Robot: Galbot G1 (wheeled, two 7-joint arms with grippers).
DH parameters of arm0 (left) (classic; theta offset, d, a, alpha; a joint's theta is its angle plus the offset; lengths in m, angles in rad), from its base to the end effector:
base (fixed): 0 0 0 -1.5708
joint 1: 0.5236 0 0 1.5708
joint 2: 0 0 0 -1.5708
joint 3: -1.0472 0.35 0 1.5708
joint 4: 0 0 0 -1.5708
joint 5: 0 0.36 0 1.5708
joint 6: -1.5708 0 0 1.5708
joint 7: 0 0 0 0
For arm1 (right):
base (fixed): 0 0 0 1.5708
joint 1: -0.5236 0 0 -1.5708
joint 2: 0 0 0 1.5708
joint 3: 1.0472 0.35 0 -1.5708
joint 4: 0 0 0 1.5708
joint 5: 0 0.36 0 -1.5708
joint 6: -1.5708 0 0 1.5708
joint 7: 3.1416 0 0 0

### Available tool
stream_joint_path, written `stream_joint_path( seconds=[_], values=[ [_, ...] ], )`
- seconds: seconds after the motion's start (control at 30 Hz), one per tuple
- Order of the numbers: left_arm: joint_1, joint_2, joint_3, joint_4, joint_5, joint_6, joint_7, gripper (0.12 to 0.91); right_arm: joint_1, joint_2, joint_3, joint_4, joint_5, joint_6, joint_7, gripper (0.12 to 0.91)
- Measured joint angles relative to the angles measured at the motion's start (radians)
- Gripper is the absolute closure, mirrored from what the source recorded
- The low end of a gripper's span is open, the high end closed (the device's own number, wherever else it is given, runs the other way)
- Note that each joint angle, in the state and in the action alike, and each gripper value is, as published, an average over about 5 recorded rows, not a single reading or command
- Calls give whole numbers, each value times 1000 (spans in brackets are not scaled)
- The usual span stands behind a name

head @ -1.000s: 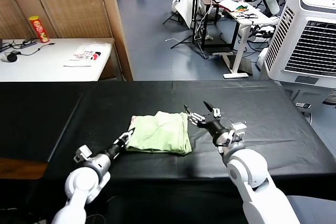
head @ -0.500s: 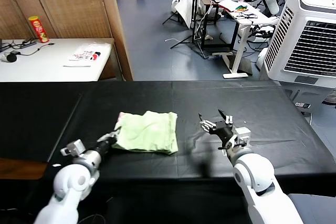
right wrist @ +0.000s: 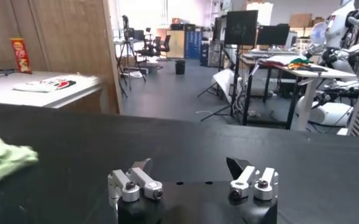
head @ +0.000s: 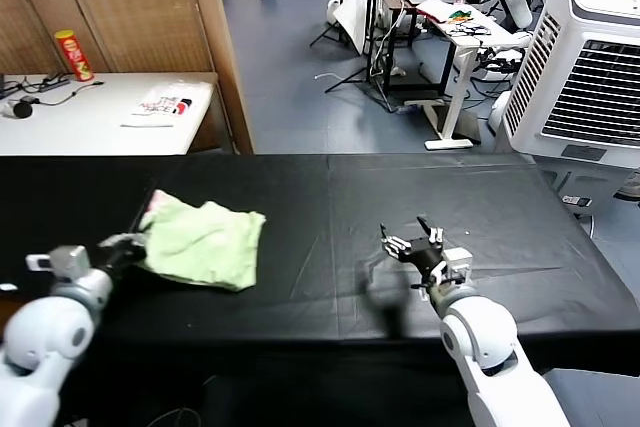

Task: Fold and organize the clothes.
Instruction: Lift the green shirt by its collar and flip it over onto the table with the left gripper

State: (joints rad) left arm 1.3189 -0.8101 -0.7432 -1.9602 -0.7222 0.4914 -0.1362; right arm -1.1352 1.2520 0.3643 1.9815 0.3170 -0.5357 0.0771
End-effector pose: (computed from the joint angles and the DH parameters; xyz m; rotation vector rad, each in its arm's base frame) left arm 0.2851 0.1996 -0.1879 0.0605 -2.8141 -0.1609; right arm 0.3060 -0.0149 -0.2401 0.2881 -2.8493 0.0605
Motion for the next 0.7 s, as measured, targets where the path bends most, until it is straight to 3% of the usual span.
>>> stream_joint_path(
  seconds=[0.17,0.33,0.57,0.7],
  values=[
    [18,109,-70,-52,99,7,-10,877,-8,11,-4,-6,-4,1,-1,227],
    [24,105,-40,-145,205,39,-36,877,-23,19,-5,-5,-16,2,-2,227],
    [4,-26,215,-175,328,18,-67,877,-59,12,14,23,-7,-3,-4,227],
    [-8,-115,375,-154,355,24,-53,863,-71,1,18,35,32,-16,-2,227]
  ],
)
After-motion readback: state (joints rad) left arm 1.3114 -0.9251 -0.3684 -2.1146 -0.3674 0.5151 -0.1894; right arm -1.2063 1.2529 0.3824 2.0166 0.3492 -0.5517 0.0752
